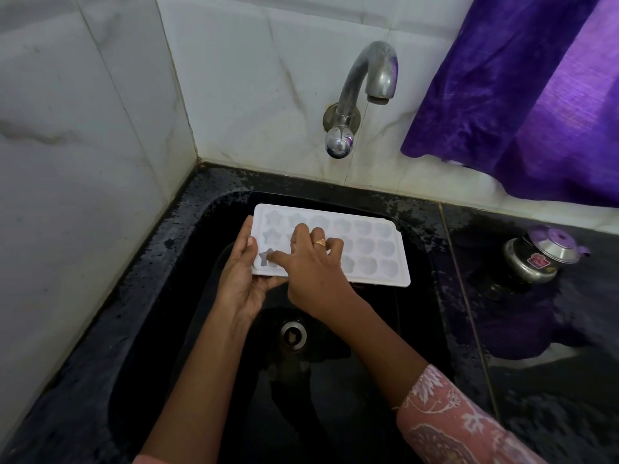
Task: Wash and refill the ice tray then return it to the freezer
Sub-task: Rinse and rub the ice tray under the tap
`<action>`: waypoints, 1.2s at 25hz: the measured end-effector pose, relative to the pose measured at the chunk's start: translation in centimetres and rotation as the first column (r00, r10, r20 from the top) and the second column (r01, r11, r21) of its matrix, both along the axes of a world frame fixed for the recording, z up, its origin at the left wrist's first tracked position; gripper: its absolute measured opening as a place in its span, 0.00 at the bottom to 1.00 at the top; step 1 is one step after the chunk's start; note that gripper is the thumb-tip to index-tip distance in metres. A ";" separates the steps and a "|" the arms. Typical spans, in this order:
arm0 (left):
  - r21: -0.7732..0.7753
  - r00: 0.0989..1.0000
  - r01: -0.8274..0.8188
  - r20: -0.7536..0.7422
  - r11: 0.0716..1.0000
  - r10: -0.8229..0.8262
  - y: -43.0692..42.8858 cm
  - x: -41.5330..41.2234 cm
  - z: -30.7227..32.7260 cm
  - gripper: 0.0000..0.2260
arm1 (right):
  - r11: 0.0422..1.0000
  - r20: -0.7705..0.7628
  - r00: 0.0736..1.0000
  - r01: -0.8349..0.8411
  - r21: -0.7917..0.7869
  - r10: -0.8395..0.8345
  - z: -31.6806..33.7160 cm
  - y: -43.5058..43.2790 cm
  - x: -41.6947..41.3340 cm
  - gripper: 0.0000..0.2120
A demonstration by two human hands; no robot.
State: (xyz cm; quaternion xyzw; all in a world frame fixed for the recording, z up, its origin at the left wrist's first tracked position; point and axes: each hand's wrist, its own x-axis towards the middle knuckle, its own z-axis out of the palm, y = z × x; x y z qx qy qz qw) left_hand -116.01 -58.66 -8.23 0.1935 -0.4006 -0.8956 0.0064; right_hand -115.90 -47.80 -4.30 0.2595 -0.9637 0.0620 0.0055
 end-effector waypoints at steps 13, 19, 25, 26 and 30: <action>0.009 1.000 -0.009 0.009 1.000 0.009 0.2 -0.1 0.2 0.18 | 0.986 -0.216 0.976 0.059 0.154 -0.024 -0.9 -0.5 0.0 0.19; 0.023 1.000 -0.003 -0.005 1.000 0.003 -0.1 -0.1 0.2 0.18 | 0.998 0.067 0.998 0.014 -0.066 -0.009 0.1 0.5 -0.6 0.23; 0.061 1.000 0.007 0.016 0.998 -0.008 -0.6 -0.1 -0.4 0.18 | 0.750 0.191 0.794 0.608 -0.259 -0.577 0.7 7.8 -2.6 0.26; 0.051 1.000 0.017 0.015 0.999 -0.018 -0.6 -0.1 -0.6 0.18 | 0.673 0.276 0.718 0.695 -0.253 -0.639 0.3 9.3 -2.9 0.27; 0.020 0.998 0.054 0.020 0.998 -0.054 -0.6 0.0 -0.7 0.15 | 0.335 0.726 0.550 0.833 -0.440 -0.412 -2.0 12.5 -2.9 0.21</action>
